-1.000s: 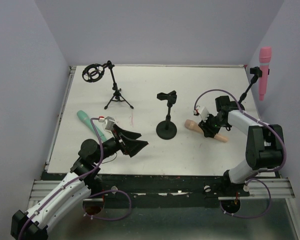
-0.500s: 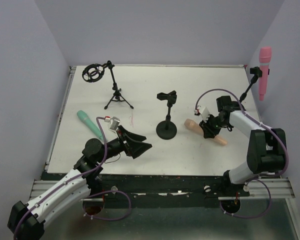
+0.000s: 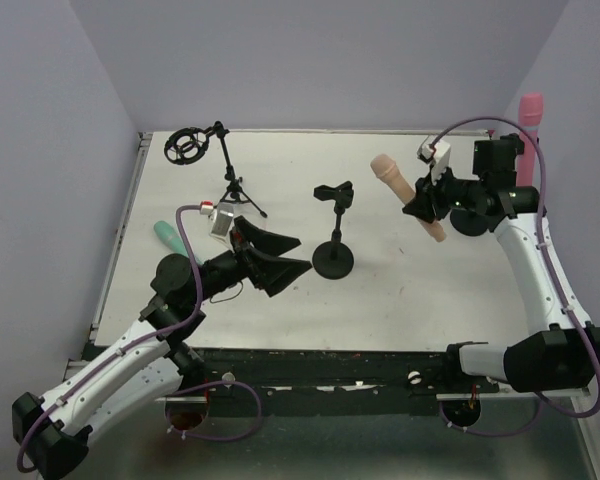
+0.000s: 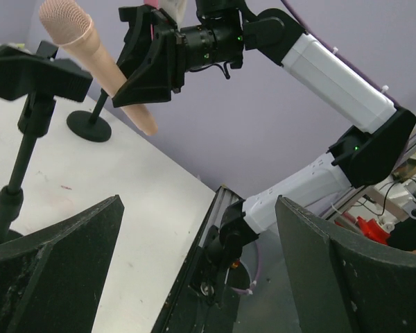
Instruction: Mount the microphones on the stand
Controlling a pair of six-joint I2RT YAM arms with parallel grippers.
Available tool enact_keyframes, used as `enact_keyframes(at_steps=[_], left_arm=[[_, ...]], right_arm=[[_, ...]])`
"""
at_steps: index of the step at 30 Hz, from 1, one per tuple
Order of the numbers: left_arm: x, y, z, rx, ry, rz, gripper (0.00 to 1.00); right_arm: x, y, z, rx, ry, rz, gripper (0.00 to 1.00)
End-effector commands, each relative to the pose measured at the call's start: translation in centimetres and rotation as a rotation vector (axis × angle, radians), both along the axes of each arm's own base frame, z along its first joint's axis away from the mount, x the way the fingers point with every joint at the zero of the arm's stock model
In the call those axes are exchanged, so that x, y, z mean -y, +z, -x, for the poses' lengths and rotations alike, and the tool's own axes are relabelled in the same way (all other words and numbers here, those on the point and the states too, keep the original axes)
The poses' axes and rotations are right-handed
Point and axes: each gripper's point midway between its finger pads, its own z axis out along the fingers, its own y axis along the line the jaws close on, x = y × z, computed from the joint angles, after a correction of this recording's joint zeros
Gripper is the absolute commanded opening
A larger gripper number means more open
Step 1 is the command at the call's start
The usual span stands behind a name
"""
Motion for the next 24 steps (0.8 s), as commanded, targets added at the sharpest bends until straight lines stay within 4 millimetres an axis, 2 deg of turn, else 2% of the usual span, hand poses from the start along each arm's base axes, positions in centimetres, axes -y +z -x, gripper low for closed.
enact_keyframes(at_steps=[1,5,7,10,14,17,24], left_arm=[[1.1,3.4,-0.3,0.078,-0.027,0.010,0.99],[2.9,6.1,-1.0,0.098,-0.053,0.028,0.99],[3.9,7.6,-1.6,0.097,-0.048,0.044,0.99],[5.7,8.7,-2.8,0.087,-0.027,0.048,0.99],[7.2,9.9,-4.6,0.093,0.018,0.046,0.99],[8.4,9.9,-5.8,0.088,0.031,0.040,0.99],[11.5,10.4,-6.5,0.081,-0.009,0.040,0.98]], right_arm=[[-2.1,5.9,1.5,0.027,0.040,-0.159,0.11],[-4.4,9.9,3.4,0.032,0.181,-0.286,0.11],[-5.3,11.2,4.3,0.014,0.247,-0.349,0.11],[-6.5,13.0,6.2,-0.002,0.344,-0.433,0.11],[-7.1,14.4,7.8,-0.030,0.408,-0.513,0.11],[-7.4,14.9,8.6,-0.043,0.431,-0.549,0.11],[-7.6,14.7,9.2,-0.058,0.443,-0.570,0.11]])
